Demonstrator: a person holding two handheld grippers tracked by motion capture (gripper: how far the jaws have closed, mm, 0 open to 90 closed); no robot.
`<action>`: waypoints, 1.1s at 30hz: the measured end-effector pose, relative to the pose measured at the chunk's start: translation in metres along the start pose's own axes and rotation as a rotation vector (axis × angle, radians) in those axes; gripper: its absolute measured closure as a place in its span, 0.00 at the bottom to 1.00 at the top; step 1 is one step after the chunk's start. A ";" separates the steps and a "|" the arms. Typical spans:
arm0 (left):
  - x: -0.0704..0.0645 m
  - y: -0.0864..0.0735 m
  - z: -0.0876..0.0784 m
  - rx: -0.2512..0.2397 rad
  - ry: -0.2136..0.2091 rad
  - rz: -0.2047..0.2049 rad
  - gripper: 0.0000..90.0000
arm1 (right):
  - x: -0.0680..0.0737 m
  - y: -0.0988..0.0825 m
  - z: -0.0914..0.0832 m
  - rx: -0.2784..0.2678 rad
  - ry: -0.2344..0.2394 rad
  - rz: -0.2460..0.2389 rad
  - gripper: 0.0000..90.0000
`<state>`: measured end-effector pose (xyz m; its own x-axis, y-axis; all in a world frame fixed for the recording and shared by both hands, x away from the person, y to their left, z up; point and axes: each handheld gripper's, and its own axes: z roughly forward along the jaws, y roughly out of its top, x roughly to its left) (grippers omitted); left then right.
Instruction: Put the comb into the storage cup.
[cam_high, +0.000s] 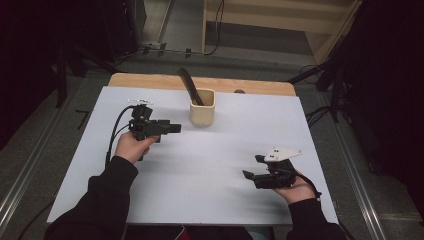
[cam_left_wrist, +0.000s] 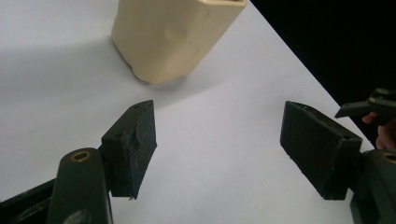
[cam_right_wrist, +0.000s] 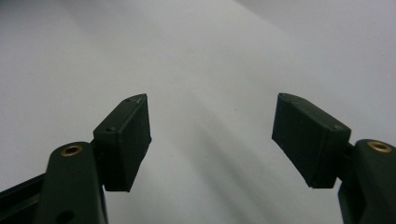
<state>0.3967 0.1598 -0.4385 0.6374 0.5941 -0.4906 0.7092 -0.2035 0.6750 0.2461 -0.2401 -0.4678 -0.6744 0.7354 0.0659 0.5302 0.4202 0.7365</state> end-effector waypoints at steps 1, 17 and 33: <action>0.000 -0.001 -0.001 0.000 -0.001 0.003 0.30 | 0.000 0.000 0.000 0.000 0.001 0.000 0.29; -0.008 -0.022 -0.011 0.005 -0.019 -0.004 0.30 | -0.001 0.000 0.001 0.006 -0.002 0.005 0.29; -0.021 -0.040 -0.018 0.053 -0.016 0.021 0.30 | -0.002 -0.001 0.001 0.005 -0.007 0.007 0.29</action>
<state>0.3501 0.1694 -0.4452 0.6566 0.5772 -0.4855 0.7104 -0.2570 0.6552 0.2477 -0.2414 -0.4690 -0.6670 0.7421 0.0664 0.5375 0.4175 0.7327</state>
